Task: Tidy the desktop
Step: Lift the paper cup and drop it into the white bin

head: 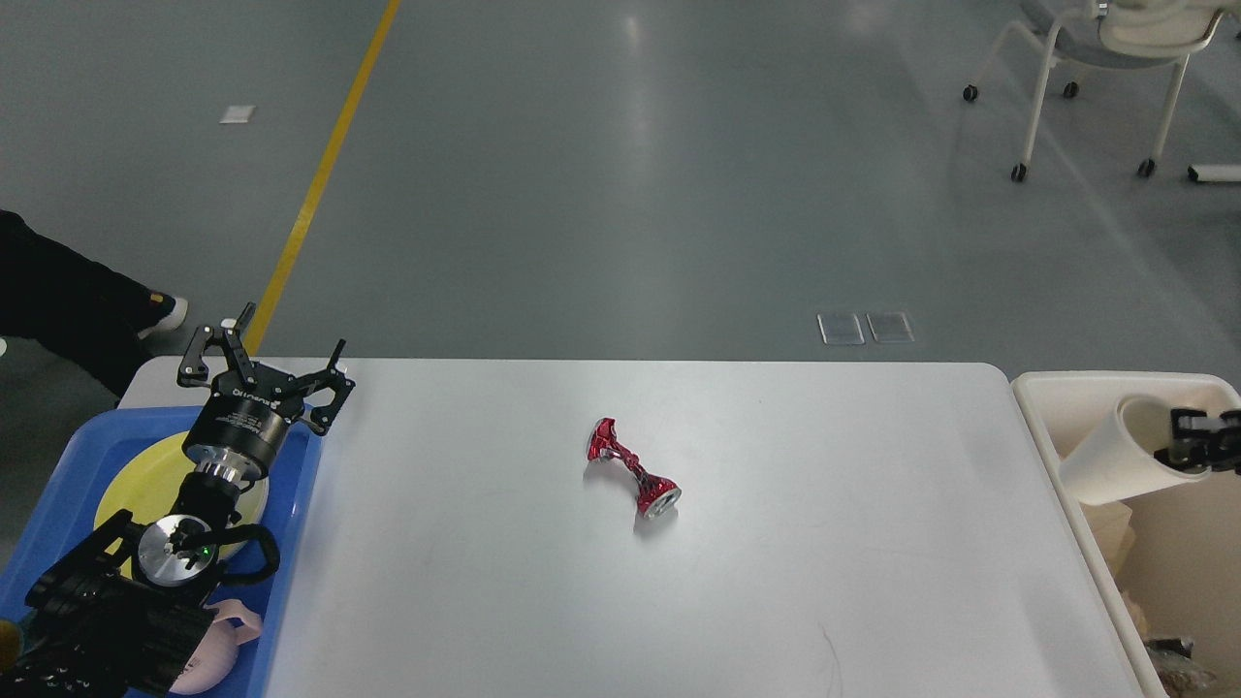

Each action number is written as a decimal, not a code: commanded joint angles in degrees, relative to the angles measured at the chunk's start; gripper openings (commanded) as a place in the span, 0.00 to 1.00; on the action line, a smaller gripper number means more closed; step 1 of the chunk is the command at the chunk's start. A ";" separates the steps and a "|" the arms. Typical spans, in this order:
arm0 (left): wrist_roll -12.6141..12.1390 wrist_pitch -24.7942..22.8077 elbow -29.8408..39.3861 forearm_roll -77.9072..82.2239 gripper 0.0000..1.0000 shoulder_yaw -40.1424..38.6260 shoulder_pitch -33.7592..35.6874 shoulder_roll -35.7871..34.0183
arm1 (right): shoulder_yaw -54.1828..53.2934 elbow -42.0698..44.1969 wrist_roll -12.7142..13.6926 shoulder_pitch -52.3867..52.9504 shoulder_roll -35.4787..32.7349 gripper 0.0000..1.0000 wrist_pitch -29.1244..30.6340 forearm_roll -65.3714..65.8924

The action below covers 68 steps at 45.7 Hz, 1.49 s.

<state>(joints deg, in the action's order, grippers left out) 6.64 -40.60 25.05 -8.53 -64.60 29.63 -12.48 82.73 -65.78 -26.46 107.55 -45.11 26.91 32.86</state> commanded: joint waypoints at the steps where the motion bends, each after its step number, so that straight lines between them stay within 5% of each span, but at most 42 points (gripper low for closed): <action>1: 0.03 0.00 0.00 0.00 1.00 0.00 -0.02 0.00 | 5.24 0.03 -1.14 20.30 0.72 0.00 13.32 1.58; 8: -0.05 0.00 0.00 0.00 1.00 0.00 -0.02 0.00 | 7.36 0.38 -2.46 34.56 2.56 0.00 17.47 5.36; 17: 0.03 0.00 0.00 0.00 1.00 0.00 -0.02 0.00 | 8.15 3.54 -2.11 31.07 1.60 0.00 16.07 10.99; 22: -0.05 0.00 0.00 0.00 1.00 0.00 -0.02 0.00 | 6.84 12.14 -1.93 17.29 -0.86 0.00 8.88 10.73; 30: 0.04 0.00 0.00 0.00 1.00 0.00 -0.01 0.00 | -0.27 36.83 -1.84 -25.49 -1.65 0.00 -12.48 2.67; 40: 0.03 0.00 0.00 0.00 1.00 0.09 0.07 0.00 | -16.87 56.08 0.26 -66.28 6.77 0.00 -17.06 -13.60; 48: 0.04 0.00 0.00 0.00 1.00 0.09 0.07 0.00 | -22.35 60.06 4.57 -73.88 10.83 0.01 -21.11 -14.76; 50: 0.04 0.00 0.00 0.00 1.00 0.00 0.07 0.00 | -22.61 59.98 4.84 -74.15 11.18 0.29 -21.64 -14.76; 52: 0.04 0.00 0.00 0.00 1.00 0.09 0.07 0.00 | -22.79 59.89 5.01 -74.24 11.53 1.00 -21.82 -14.76; 68: 0.04 0.00 0.00 0.00 1.00 0.09 0.07 0.00 | -22.87 59.01 4.66 -73.53 11.53 1.00 -21.64 -14.76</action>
<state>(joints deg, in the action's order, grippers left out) 6.68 -40.60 25.05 -8.53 -64.52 29.70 -12.47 59.85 -6.13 -21.38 33.33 -33.32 5.08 18.11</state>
